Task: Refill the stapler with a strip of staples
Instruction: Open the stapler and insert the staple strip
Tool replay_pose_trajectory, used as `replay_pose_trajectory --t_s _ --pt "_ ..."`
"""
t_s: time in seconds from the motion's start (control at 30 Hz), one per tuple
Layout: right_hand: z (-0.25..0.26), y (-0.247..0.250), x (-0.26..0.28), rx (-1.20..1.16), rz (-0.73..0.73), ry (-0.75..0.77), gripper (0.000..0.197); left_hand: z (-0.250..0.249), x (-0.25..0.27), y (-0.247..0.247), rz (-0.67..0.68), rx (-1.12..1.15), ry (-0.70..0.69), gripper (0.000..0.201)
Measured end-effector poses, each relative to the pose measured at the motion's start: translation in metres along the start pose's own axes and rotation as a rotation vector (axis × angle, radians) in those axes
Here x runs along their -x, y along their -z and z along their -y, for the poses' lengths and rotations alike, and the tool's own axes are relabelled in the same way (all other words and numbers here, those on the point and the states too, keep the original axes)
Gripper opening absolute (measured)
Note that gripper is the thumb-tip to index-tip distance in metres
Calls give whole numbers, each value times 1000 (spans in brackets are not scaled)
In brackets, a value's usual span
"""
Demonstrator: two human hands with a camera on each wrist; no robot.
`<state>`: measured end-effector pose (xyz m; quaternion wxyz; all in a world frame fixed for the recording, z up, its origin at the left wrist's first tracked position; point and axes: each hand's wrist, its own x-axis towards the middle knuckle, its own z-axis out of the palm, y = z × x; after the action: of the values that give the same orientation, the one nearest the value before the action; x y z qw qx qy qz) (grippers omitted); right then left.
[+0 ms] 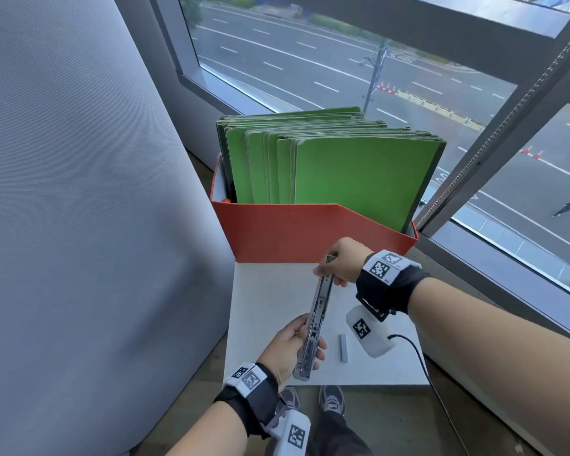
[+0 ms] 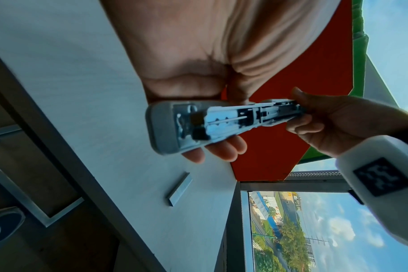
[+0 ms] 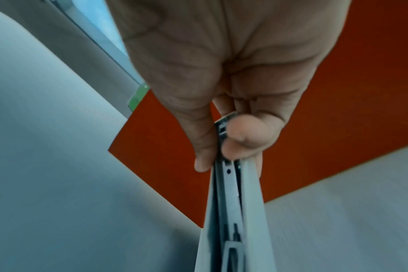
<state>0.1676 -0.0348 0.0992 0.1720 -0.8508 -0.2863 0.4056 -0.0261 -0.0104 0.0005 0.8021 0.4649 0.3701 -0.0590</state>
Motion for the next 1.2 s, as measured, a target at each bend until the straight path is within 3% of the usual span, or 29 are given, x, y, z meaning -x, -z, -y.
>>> replay_pose_trajectory --t_s 0.47,0.57,0.67,0.77,1.03,1.2 --pt "-53 -26 -1 -296 -37 74 43 4 1 2 -11 70 6 31" --pt "-91 -55 14 -75 35 12 36 2 -1 4 -12 71 -3 32" --pt "-120 -91 27 134 80 3 53 0 -5 5 -27 82 4 35" --pt "-132 -113 31 127 66 1 62 -3 -6 4 -39 110 16 34" --pt "-137 -121 20 14 -27 39 28 -8 -13 3 -37 122 27 23" --pt "-131 -97 22 -265 -142 47 25 -7 -17 3 -34 99 11 23"
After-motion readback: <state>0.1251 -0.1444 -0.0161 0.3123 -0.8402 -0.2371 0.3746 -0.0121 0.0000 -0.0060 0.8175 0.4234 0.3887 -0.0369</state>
